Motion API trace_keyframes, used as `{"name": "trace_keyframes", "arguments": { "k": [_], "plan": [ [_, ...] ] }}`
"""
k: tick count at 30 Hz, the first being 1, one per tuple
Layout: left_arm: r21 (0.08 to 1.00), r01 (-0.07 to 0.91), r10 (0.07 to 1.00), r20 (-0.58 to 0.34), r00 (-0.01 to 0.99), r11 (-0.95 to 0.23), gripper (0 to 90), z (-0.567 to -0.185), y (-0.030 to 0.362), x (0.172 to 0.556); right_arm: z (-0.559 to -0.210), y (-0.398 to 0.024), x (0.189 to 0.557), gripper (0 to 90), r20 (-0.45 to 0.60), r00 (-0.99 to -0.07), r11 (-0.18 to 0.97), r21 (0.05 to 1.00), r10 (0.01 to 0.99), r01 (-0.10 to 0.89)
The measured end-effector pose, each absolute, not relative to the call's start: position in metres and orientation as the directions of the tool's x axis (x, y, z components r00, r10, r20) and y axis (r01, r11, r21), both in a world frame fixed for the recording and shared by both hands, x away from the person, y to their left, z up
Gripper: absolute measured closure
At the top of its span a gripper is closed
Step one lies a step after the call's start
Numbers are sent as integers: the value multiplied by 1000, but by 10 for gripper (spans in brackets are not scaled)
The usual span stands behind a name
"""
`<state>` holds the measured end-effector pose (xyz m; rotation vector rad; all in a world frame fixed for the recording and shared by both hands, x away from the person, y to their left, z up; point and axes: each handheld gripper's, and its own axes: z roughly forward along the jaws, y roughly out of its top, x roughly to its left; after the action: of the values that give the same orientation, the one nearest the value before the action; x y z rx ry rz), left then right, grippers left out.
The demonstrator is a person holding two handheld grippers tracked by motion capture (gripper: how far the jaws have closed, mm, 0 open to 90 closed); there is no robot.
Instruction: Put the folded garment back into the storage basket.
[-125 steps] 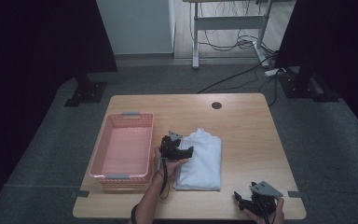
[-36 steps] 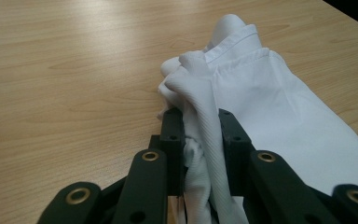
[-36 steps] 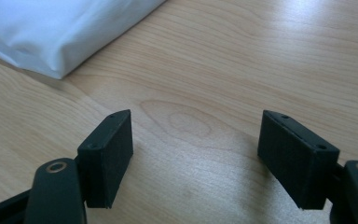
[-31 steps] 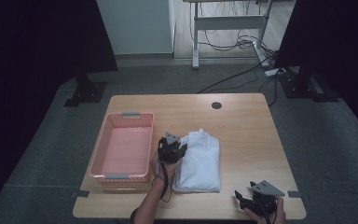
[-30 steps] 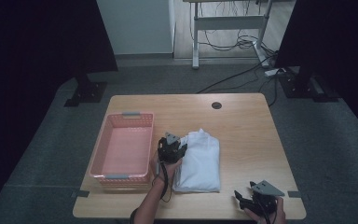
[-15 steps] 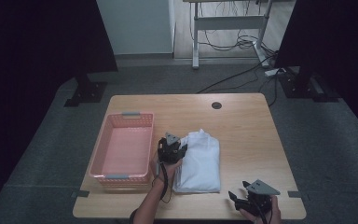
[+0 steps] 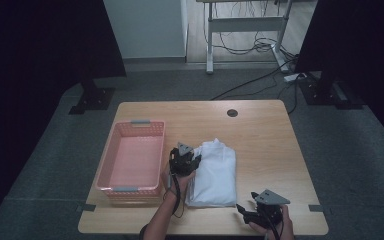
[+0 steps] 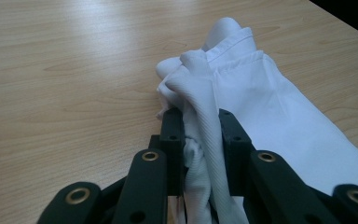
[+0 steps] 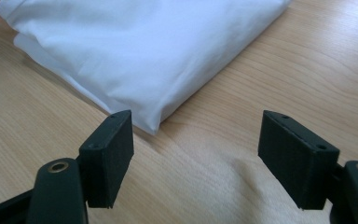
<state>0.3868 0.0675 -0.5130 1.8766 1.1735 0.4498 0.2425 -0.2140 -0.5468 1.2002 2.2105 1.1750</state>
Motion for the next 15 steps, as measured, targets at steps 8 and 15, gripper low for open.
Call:
{"name": "trace_keyframes", "arguments": {
  "k": [8,15],
  "plan": [
    [811,551,859,-129,495,-196,746,-514,66,386,-548,-203,248,270,64,-595,322,792,801,518],
    [808,556,859,-135,493,-192,746,-518,69,385,-550,-193,256,266,38,-593,346,781,804,519]
  ]
}}
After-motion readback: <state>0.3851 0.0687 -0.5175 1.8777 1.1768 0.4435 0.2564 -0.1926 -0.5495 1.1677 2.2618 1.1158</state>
